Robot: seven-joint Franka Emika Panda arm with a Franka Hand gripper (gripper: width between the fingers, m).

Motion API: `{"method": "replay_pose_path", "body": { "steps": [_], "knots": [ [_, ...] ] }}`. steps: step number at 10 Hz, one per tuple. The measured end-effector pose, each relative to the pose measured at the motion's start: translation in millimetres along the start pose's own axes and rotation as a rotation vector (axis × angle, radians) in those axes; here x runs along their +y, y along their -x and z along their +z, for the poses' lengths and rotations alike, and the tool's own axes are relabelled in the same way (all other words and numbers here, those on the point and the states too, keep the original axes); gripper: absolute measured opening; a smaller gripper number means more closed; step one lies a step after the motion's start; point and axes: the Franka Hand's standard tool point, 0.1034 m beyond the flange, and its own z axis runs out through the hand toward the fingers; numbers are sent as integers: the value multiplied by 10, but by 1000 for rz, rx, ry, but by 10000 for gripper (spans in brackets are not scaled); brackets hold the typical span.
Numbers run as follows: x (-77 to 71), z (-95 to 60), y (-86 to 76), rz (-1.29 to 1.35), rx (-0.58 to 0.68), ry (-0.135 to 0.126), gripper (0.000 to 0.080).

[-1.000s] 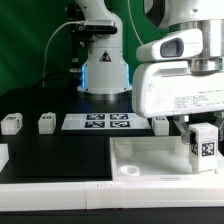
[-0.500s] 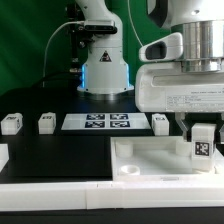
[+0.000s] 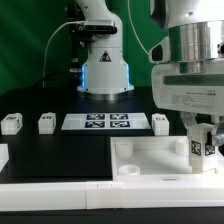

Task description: Assemble one leg

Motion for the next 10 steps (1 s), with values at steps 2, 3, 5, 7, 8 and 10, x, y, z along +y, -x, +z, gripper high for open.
{"method": "replay_pose_path", "body": {
  "steps": [2,3,5,7,8,10],
  "knots": [
    [1,2,9,179,-8,-4,293],
    [0,2,12,242,-14,-5,293],
    [1,4,17,163,-14,-5,458],
    [1,4,13,-6,-13,-6,580],
    [4,3,-3,-162,-11,-7,635],
    [14,1,-62,-379,-8,-7,645]
  ]
}}
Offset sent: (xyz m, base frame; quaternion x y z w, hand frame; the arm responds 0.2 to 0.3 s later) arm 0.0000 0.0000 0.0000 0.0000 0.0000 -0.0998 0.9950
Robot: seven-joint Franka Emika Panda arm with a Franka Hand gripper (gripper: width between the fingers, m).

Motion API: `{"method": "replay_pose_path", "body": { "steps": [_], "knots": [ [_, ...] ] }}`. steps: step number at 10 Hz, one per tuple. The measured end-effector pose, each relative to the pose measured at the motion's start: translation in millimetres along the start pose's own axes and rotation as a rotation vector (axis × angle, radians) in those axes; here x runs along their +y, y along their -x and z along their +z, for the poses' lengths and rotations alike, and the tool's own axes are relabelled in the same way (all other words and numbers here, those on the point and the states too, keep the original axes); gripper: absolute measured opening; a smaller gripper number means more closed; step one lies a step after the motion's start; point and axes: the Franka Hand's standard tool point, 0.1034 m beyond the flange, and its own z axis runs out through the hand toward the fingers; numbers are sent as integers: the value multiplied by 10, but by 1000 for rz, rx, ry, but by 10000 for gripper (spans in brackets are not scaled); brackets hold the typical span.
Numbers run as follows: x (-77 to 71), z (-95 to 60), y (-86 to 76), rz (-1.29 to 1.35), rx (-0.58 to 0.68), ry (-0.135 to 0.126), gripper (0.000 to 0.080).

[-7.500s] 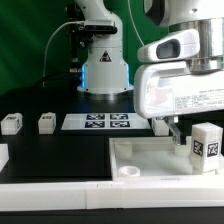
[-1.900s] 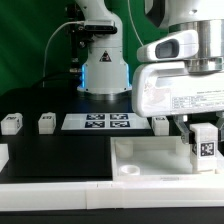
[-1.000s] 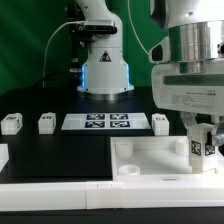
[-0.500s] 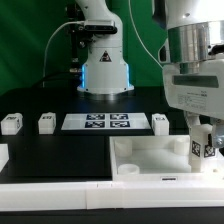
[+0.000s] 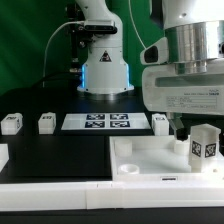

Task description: Assemble one leg

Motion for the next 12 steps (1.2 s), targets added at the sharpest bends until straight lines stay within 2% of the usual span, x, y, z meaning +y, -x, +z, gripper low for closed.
{"method": "replay_pose_path", "body": {
  "steps": [3,9,12],
  "knots": [
    [5,-5,-21,-401,8,11,649],
    [11,-5,-38,-1066,19,58,649],
    [23,-6,-58,-1174,17,63,649]
  ]
}}
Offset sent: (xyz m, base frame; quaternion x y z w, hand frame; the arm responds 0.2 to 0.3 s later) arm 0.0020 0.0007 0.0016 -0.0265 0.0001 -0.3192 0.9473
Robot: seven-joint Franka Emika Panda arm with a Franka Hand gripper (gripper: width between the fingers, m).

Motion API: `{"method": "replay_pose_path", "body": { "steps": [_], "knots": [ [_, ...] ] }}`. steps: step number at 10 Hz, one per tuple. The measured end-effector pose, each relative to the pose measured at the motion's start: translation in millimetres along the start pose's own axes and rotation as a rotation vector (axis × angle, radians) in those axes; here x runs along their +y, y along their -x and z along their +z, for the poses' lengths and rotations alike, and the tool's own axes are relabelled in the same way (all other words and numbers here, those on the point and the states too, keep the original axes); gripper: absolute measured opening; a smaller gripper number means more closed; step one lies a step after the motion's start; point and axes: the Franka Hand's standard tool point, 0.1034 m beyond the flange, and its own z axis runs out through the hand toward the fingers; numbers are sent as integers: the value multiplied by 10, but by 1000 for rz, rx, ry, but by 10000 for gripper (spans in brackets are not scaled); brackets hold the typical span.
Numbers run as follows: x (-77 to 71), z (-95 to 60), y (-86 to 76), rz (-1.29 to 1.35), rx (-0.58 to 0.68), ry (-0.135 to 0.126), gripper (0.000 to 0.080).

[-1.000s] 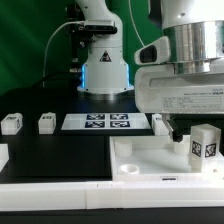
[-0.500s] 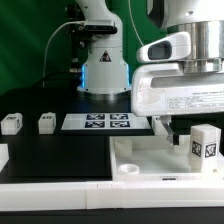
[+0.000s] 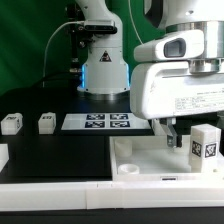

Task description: Assemble one leg

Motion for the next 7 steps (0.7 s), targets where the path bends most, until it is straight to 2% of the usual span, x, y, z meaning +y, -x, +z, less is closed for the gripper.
{"method": "replay_pose_path", "body": {
  "steps": [2,3,4,7],
  "knots": [
    [1,0,0,0,0,0,386],
    [0,0,0,0,0,0,386],
    [2,1,1,0,0,0,294],
    [2,2,2,47,0,0,294]
  ]
}}
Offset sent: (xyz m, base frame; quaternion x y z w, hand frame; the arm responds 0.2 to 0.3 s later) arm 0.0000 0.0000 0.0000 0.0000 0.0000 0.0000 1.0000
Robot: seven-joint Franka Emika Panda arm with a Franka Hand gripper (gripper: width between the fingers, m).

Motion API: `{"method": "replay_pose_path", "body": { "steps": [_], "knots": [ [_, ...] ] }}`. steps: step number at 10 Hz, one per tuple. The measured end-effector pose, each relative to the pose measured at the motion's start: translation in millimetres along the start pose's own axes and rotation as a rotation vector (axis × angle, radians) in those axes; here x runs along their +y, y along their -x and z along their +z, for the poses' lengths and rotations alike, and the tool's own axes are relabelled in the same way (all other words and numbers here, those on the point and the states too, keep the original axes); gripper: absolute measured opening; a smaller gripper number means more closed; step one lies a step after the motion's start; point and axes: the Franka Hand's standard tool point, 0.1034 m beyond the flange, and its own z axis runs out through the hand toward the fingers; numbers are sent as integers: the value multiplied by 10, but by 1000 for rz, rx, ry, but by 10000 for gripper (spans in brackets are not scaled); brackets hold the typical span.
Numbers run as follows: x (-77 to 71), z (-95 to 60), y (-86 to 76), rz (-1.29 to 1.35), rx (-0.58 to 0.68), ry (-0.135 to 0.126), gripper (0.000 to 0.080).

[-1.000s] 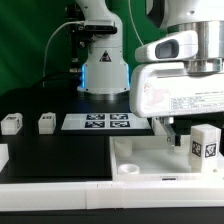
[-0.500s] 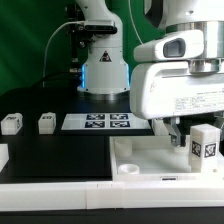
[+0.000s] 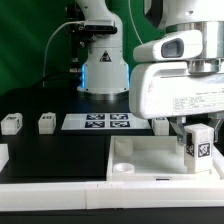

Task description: Assemble one leg

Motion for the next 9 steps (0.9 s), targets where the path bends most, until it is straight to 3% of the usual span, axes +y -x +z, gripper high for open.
{"method": "replay_pose_path", "body": {
  "steps": [6,9],
  "knots": [
    [-98,12,4,664,5,-17,294],
    [-131,2,1,1049,2,-11,294]
  ]
}}
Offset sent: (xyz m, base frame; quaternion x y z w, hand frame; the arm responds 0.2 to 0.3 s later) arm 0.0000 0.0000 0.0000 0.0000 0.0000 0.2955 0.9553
